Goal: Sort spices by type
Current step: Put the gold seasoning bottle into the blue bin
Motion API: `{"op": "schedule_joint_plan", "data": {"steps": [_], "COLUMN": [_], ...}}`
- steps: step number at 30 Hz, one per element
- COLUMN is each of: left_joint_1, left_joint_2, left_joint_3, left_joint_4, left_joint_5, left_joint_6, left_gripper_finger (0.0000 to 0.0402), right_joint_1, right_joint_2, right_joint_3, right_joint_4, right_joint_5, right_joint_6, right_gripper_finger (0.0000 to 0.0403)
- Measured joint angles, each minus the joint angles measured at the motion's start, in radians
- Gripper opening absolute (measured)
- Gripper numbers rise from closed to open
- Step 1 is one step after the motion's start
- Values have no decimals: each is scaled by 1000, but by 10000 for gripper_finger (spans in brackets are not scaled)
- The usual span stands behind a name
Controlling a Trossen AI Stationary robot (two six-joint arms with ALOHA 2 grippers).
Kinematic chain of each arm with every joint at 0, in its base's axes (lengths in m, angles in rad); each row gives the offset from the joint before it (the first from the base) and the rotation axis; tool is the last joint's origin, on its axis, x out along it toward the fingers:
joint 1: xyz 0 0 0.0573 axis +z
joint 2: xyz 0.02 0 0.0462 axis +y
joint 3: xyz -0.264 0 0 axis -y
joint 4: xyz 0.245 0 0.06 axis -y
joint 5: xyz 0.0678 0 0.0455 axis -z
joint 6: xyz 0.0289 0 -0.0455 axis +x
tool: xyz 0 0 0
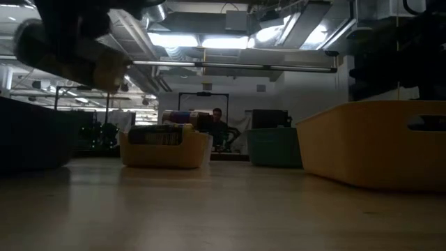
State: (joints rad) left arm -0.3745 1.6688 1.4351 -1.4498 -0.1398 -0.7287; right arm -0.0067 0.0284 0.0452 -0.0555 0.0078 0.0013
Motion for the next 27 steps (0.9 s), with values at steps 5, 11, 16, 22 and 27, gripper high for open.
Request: {"op": "schedule_joint_plan", "data": {"steps": [5, 11, 16, 22, 27], "left_joint_1": [-19, -76, -145, -249, -330], "left_joint_2": [0, 0, 0, 0, 0], "left_joint_3": [16, 13, 13, 12, 12], "left_joint_4": [-125, -123, -121, -122, -121], "left_joint_5": [-1, 4, 3, 3, -21], "left_joint_6": [-97, -233, -422, -702, -960], "left_gripper_finger": [275, 275, 276, 276, 276], "right_joint_1": [0, 0, 0, 0, 0], "right_joint_2": [0, 0, 0, 0, 0], "right_joint_3": [0, 0, 0, 0, 0], "right_joint_4": [0, 0, 0, 0, 0], "right_joint_5": [0, 0, 0, 0, 0], "right_joint_6": [0, 0, 0, 0, 0], "right_gripper_finger": [189, 189, 189, 189, 189]}}
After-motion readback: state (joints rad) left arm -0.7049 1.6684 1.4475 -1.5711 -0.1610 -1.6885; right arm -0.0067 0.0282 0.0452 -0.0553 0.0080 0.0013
